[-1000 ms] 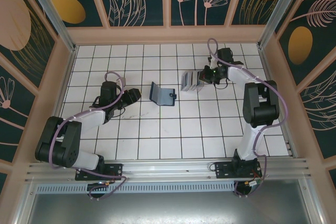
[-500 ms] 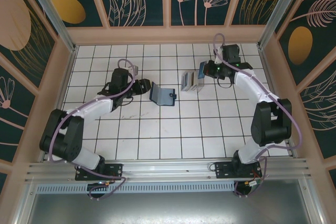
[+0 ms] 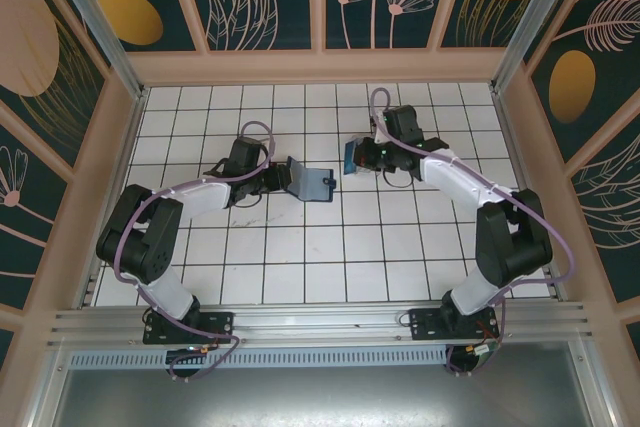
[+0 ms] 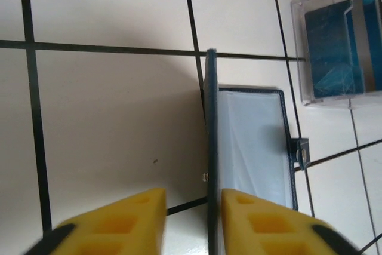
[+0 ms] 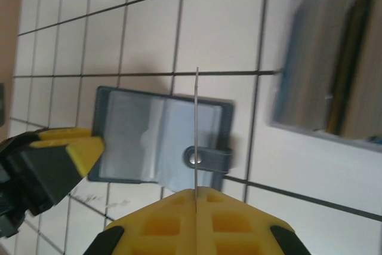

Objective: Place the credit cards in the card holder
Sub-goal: Move the card holder to the center of the table.

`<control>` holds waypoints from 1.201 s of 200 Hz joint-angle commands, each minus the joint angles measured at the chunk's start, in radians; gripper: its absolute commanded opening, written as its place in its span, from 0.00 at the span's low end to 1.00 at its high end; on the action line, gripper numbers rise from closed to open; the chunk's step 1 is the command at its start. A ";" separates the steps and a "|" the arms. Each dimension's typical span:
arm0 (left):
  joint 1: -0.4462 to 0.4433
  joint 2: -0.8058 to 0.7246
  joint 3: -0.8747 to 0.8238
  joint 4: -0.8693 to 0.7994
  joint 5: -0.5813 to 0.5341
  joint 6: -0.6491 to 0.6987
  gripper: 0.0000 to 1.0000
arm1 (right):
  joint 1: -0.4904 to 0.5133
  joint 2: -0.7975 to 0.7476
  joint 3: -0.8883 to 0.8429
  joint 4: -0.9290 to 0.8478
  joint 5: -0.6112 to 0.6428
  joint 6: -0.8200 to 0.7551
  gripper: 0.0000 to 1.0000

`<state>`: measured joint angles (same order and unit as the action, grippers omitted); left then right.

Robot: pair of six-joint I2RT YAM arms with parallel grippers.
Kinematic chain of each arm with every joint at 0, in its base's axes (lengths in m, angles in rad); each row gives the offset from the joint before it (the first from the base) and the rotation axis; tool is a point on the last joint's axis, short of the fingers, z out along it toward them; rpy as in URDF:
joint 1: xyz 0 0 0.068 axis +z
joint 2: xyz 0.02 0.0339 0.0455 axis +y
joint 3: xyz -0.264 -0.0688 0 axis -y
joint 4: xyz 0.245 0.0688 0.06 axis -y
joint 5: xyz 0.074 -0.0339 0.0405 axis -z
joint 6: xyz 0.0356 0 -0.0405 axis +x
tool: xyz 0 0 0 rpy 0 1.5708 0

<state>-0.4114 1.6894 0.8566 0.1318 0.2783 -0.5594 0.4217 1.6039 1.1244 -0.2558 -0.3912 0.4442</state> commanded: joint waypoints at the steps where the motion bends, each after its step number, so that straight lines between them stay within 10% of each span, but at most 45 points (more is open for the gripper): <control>1: 0.000 -0.030 -0.058 0.070 0.025 -0.013 0.19 | 0.021 0.020 -0.047 0.089 -0.108 0.040 0.00; 58: 0.000 -0.099 -0.168 0.068 0.129 -0.041 0.03 | 0.068 0.072 -0.123 0.192 -0.244 0.068 0.00; 157: 0.000 -0.202 -0.331 0.143 0.116 -0.146 0.27 | 0.164 0.205 -0.257 0.477 -0.374 0.231 0.00; 240: 0.002 -0.125 -0.289 0.114 0.105 -0.135 0.18 | 0.177 0.276 -0.291 0.596 -0.396 0.309 0.00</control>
<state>-0.4114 1.5398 0.5804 0.2379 0.3740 -0.6846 0.5873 1.8355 0.8474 0.2588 -0.7643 0.6987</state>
